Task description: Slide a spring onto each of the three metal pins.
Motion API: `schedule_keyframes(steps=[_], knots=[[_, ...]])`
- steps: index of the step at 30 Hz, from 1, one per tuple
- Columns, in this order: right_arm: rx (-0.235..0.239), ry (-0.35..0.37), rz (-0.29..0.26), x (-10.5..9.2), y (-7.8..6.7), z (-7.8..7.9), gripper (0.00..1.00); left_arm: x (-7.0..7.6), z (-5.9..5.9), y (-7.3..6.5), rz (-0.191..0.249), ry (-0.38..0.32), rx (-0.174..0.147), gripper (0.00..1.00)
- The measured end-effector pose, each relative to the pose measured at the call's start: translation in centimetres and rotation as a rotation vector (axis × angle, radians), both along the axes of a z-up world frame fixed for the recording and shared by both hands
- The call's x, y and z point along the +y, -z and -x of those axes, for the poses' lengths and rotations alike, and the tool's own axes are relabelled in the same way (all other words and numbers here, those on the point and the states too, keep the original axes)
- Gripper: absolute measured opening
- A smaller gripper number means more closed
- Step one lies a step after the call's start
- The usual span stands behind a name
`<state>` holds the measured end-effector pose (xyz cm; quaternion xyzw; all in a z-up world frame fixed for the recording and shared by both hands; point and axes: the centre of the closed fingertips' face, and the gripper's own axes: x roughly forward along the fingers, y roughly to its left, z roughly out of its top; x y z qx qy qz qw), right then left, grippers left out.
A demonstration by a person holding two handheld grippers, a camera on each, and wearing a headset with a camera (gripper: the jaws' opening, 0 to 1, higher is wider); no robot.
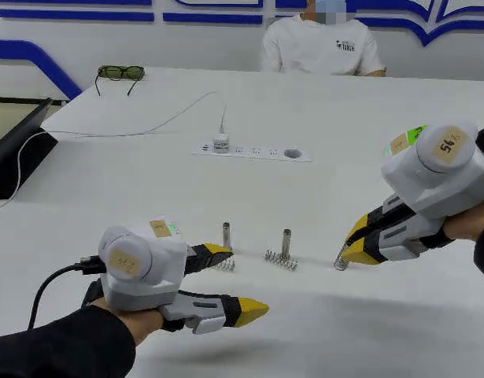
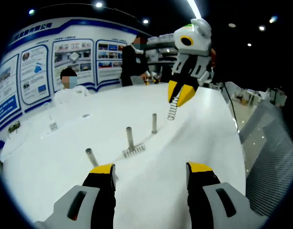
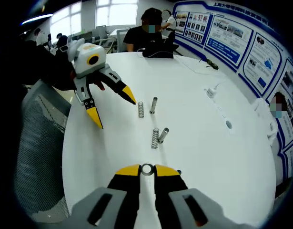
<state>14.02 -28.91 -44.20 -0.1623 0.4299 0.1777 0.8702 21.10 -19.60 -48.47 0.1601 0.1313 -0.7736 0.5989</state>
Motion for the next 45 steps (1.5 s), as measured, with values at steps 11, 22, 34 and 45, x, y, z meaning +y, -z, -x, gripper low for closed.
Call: schedule_keyframes(steps=[11,22,34,45], knots=[[-0.003,0.034,0.041,-2.4,-1.6,-0.3,0.11,1.5,-2.4,0.3,0.013,-0.096,0.032,0.62],[0.027,0.075,0.047,-4.7,-1.0,-1.1,0.11,2.1,-2.5,1.0,0.001,-0.107,0.040,0.63],[0.063,0.084,0.034,-5.0,0.4,-1.7,0.11,2.3,-2.5,1.0,0.004,-0.115,0.044,0.62],[0.084,0.081,0.032,-5.1,1.1,-1.9,0.12,2.5,-2.8,1.0,0.003,-0.126,0.045,0.61]])
